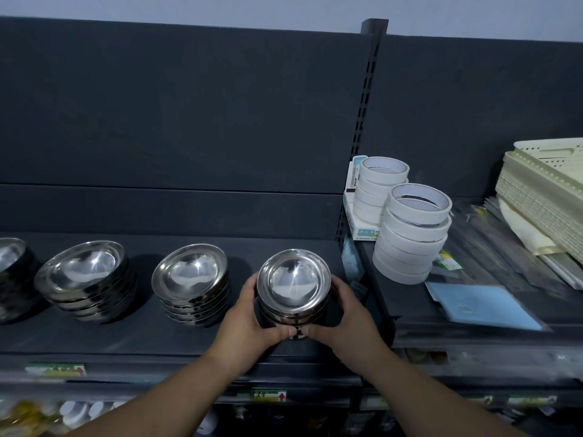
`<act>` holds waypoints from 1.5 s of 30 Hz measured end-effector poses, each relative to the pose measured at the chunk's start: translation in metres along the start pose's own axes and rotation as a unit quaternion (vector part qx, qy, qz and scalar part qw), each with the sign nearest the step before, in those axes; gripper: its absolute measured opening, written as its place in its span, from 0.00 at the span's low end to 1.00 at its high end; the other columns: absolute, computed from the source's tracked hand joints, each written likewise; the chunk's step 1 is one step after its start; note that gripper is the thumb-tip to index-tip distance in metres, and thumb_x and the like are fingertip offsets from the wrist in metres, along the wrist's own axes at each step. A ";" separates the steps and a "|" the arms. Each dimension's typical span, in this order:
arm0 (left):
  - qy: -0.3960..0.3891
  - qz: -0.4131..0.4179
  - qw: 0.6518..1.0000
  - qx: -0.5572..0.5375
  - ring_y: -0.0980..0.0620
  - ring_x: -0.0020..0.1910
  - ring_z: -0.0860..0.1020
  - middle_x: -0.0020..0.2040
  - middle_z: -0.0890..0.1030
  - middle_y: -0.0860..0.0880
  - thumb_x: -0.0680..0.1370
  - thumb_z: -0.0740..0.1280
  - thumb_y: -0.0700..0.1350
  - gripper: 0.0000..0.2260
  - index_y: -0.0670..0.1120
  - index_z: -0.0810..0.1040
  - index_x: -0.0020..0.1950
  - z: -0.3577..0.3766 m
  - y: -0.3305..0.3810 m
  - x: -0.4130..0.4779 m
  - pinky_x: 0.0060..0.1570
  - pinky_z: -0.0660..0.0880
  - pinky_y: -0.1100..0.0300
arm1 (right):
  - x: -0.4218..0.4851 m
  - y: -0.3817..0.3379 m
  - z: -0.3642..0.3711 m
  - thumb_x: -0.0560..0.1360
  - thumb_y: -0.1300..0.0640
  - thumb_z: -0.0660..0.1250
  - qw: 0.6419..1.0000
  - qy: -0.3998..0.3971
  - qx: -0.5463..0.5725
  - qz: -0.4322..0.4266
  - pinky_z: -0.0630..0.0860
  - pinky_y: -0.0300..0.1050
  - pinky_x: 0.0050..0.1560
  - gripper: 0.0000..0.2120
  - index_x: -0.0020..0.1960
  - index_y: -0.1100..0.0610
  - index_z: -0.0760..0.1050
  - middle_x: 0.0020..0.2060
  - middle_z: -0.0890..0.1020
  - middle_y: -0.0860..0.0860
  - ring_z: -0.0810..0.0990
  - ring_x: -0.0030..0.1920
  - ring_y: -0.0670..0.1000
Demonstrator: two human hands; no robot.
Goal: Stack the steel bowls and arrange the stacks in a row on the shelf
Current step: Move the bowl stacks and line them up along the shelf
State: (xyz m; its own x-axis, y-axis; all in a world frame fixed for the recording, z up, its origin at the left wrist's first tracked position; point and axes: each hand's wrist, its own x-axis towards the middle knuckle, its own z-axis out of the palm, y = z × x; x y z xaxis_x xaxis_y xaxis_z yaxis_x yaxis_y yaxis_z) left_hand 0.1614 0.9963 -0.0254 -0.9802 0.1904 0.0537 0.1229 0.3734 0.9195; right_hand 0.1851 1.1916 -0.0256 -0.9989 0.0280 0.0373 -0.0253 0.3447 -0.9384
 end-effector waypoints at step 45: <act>-0.027 -0.003 1.000 -0.016 0.80 0.59 0.67 0.58 0.73 0.73 0.67 0.79 0.48 0.35 0.71 0.61 0.62 -0.007 -0.016 0.009 0.62 0.63 0.74 | 0.002 -0.011 0.003 0.75 0.38 0.58 0.999 0.029 0.035 -0.021 0.72 0.30 0.61 0.26 0.68 0.47 0.73 0.59 0.82 0.39 0.77 0.61 0.35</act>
State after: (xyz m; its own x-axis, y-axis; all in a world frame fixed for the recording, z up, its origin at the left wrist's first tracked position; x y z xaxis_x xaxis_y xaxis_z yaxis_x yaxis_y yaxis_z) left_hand 0.1498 0.9851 -0.0372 -0.9712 0.2367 0.0285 0.1115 0.3453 0.9318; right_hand 0.1834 1.1855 -0.0165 -0.9929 0.0706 0.0955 -0.0722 0.2799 -0.9573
